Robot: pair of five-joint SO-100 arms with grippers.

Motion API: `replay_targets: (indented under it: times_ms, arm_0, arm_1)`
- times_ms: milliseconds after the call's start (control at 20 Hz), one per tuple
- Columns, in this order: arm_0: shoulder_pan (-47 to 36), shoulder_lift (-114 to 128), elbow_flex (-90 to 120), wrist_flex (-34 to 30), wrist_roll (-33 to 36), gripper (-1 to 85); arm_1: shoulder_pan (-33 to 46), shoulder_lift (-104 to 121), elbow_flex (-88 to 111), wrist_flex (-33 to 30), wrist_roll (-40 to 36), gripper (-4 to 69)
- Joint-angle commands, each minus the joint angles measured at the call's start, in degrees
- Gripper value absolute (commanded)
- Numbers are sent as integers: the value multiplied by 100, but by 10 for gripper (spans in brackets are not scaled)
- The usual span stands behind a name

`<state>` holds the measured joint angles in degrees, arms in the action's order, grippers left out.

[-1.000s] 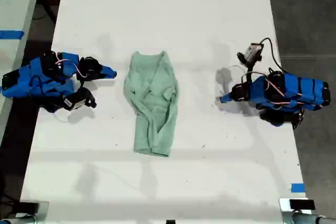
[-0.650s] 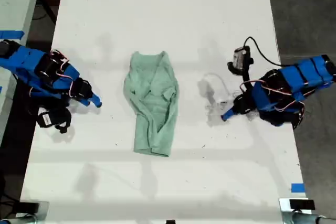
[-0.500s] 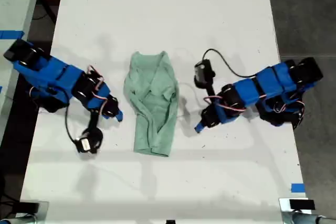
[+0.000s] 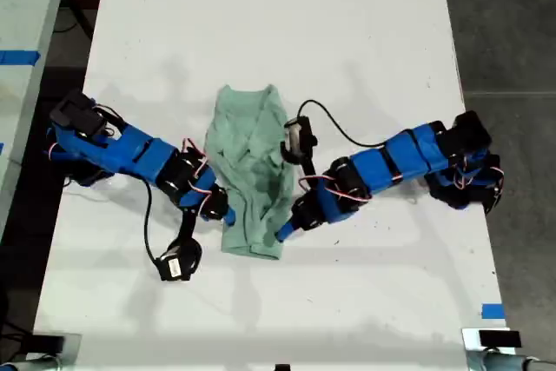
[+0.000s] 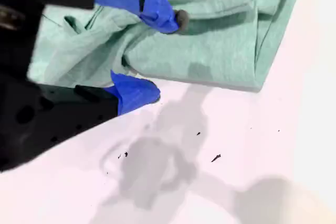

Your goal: Fold t shirt

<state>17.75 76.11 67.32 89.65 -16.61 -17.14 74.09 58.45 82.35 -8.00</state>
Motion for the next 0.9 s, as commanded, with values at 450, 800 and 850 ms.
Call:
replay_targets:
  times_ms: [450, 800, 850]
  arm_0:
    - [-97, -1854, -800, -1134, 105, 8]
    - [123, -1802, -967, -1415, 176, -3]
    - [141, -1793, -993, -1450, 211, -3]
  arm_1:
    - [-105, -1037, -598, -1002, -149, 280]
    - [-97, -1564, -686, -1573, -141, 282]
    - [-97, -1635, -686, -1644, -123, 254]
